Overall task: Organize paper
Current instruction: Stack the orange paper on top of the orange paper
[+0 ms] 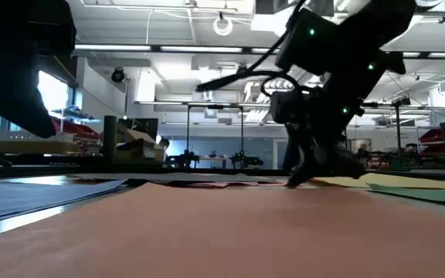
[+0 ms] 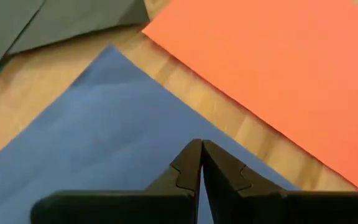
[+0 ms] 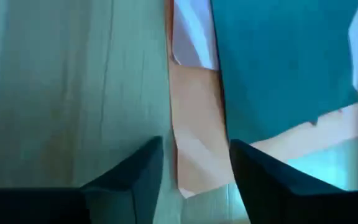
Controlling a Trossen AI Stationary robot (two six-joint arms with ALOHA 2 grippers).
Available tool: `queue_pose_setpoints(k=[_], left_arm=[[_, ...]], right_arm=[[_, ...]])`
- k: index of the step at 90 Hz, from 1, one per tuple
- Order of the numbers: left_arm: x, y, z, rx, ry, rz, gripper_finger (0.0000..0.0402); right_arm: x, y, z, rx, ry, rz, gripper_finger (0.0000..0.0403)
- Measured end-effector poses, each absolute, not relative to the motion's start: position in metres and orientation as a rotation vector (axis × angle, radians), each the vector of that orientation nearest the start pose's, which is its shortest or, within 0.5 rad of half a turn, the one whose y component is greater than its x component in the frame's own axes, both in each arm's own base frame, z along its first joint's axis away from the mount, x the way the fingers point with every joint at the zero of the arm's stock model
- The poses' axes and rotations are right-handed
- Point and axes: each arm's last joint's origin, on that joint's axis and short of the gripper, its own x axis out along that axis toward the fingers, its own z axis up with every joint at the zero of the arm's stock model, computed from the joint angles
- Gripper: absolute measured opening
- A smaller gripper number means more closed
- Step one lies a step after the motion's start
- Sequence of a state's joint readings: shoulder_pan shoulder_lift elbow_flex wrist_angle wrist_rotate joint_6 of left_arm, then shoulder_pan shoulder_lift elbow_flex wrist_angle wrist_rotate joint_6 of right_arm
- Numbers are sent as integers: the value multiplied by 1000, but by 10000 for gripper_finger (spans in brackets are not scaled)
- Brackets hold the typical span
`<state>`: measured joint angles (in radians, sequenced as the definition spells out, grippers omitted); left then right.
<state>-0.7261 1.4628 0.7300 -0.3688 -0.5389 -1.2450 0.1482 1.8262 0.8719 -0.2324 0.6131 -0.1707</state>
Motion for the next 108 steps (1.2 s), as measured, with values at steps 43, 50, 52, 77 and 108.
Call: queue_pose_setpoints(k=[43,50,52,77,108], left_arm=[[202,-159,158,-460,823,386,0],[202,-160,158,-460,823,386,0],[202,-160,158,-460,823,386,0],[202,-160,158,-462,824,385,1],[208,-164,162,-463,756,338,0]], right_arm=[[309,12,107,-790,1184,-526,153],[310,8,106,-751,1196,-497,147],[310,6,106,-740,1195,-491,145],[313,-18,103,-591,1212,-430,27],[316,15,152,-501,1187,-371,0]])
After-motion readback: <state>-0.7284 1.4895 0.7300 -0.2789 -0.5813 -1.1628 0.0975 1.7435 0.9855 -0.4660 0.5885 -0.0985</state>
